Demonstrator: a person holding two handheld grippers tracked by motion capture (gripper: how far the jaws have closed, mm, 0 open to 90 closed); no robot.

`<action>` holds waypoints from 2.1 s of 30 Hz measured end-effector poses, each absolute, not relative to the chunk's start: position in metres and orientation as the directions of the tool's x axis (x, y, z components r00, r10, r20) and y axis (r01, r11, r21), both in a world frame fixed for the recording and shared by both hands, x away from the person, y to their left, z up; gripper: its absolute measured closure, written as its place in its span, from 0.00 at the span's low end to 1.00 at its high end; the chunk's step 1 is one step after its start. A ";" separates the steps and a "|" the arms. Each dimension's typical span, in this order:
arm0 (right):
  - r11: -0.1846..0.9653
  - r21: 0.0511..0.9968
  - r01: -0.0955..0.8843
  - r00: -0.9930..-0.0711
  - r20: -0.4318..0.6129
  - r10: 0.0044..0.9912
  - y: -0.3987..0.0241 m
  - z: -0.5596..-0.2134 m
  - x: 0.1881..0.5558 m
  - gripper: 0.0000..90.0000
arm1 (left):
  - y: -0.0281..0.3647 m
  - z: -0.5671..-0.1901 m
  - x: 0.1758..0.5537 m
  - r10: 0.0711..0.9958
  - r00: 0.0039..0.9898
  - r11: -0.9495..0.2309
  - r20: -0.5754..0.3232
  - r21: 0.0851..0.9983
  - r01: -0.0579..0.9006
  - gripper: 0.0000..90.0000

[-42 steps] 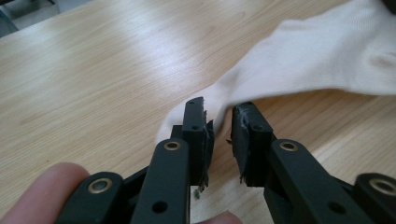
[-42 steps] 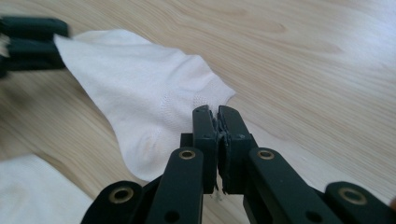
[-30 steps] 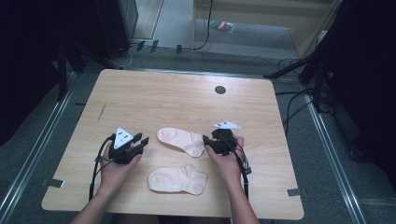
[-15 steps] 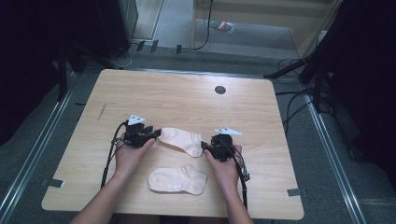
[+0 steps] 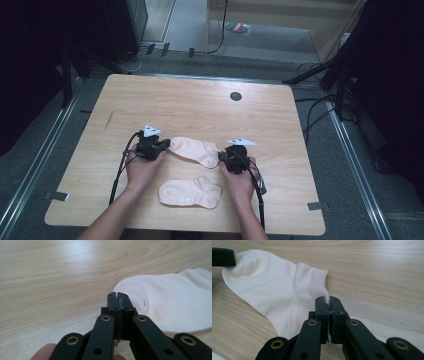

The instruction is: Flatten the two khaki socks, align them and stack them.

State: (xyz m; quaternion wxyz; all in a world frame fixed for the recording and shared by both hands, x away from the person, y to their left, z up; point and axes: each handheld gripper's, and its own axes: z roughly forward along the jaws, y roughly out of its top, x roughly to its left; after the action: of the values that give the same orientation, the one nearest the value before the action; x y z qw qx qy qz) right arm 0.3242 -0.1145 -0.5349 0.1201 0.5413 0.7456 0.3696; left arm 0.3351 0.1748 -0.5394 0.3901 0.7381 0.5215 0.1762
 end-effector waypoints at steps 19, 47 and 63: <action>0.169 0.777 0.606 -0.482 0.189 0.856 -0.124 -0.492 0.287 0.98 | 0.189 -0.498 0.262 0.881 0.439 -0.066 -0.177 0.873 0.483 1.00; 0.212 0.788 0.577 -0.539 0.172 0.824 -0.129 -0.485 0.235 0.98 | 0.184 -0.505 0.200 0.864 0.466 -0.060 -0.193 0.878 0.475 1.00; 0.255 0.755 0.605 -0.562 0.178 0.808 -0.129 -0.502 0.214 0.98 | 0.184 -0.530 0.175 0.866 0.468 -0.107 -0.175 0.851 0.515 1.00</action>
State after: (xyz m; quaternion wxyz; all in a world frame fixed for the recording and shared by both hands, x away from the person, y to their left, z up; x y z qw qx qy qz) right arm 0.2140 -0.1294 -0.5022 0.1236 0.4514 0.7823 0.4111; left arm 0.1749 0.1839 -0.5295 0.4652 0.7195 0.4798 0.1888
